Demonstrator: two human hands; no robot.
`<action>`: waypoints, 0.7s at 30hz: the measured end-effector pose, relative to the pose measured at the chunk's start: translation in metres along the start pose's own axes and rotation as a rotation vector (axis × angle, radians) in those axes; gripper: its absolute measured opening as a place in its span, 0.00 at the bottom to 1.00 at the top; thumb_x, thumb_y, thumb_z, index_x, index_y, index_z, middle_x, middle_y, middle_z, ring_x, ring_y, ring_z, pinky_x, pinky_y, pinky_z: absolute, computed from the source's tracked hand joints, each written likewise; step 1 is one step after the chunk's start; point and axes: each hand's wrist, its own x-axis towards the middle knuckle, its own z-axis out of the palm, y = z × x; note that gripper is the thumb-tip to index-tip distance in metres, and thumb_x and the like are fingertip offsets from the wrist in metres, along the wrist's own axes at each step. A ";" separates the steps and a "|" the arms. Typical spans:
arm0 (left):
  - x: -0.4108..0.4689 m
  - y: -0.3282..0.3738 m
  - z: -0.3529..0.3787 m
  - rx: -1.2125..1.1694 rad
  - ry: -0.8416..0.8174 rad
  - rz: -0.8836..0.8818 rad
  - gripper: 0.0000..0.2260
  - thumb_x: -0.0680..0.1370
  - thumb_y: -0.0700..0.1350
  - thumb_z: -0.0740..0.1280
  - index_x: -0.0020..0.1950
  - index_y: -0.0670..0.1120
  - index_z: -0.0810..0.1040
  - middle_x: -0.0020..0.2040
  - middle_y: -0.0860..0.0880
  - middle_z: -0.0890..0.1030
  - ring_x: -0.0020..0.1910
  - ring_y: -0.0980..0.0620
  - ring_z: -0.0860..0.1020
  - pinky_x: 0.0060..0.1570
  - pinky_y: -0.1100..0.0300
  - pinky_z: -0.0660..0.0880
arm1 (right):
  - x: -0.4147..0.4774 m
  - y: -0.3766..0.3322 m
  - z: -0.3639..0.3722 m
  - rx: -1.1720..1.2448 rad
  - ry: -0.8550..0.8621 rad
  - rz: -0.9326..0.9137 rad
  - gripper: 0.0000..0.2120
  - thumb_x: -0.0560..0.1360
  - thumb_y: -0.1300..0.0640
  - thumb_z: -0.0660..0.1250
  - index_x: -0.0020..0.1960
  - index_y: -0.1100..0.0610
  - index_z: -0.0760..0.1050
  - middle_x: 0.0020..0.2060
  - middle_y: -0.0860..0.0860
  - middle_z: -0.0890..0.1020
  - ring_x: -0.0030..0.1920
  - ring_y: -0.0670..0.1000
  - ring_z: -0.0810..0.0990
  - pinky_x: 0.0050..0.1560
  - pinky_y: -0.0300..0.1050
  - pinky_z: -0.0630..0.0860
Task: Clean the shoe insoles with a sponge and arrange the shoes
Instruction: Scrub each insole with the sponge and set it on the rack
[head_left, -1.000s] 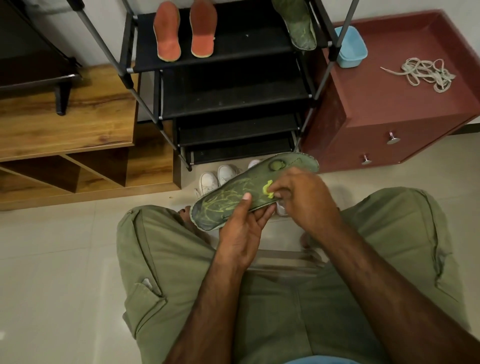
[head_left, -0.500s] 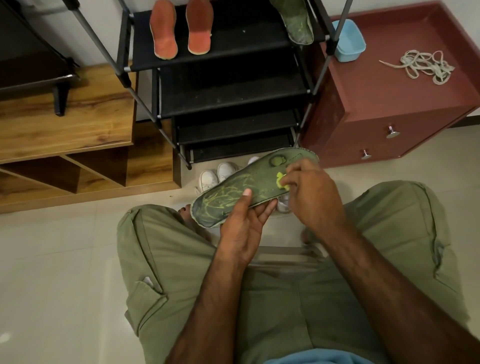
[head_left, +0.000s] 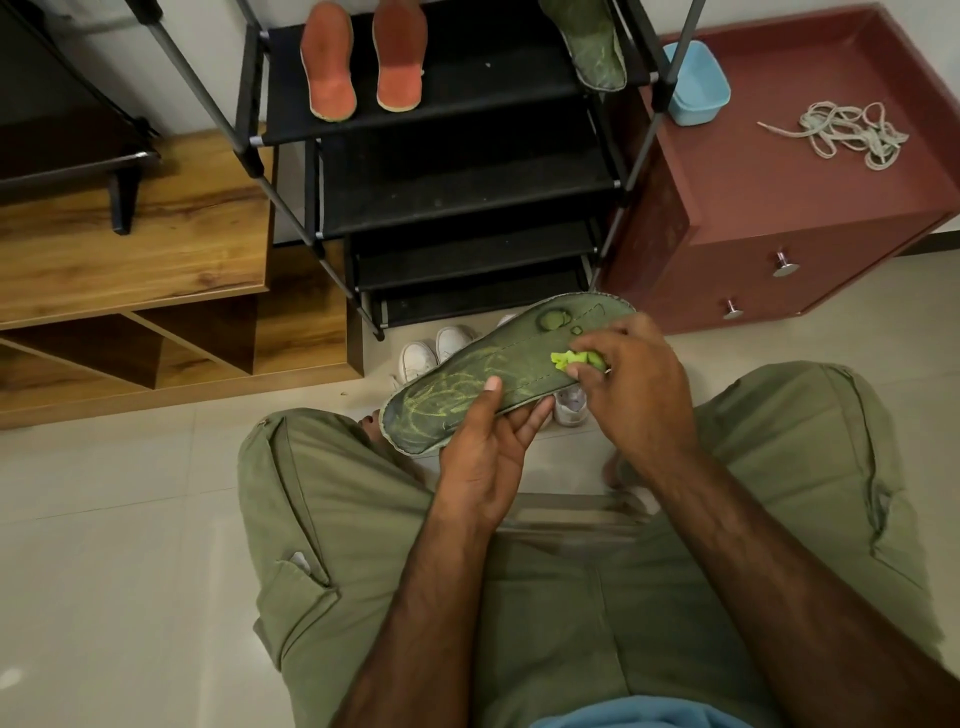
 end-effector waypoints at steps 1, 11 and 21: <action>0.000 -0.001 0.000 0.005 -0.001 0.000 0.21 0.85 0.43 0.60 0.77 0.38 0.66 0.70 0.37 0.77 0.69 0.37 0.77 0.67 0.45 0.76 | 0.001 0.001 0.000 0.010 -0.005 0.010 0.12 0.77 0.56 0.75 0.60 0.51 0.84 0.55 0.48 0.79 0.54 0.50 0.79 0.51 0.40 0.70; -0.001 -0.003 -0.001 0.021 -0.021 0.003 0.20 0.86 0.43 0.60 0.78 0.40 0.66 0.71 0.38 0.76 0.70 0.38 0.76 0.70 0.44 0.73 | 0.003 -0.010 0.005 0.029 -0.079 -0.071 0.09 0.79 0.64 0.70 0.54 0.54 0.87 0.51 0.49 0.82 0.48 0.46 0.78 0.46 0.24 0.68; 0.002 -0.005 -0.004 0.035 -0.023 -0.010 0.21 0.86 0.45 0.60 0.78 0.39 0.66 0.73 0.35 0.74 0.72 0.37 0.74 0.71 0.43 0.71 | -0.006 -0.019 0.007 -0.028 -0.155 -0.211 0.14 0.73 0.67 0.74 0.56 0.56 0.86 0.55 0.50 0.81 0.56 0.50 0.79 0.57 0.46 0.78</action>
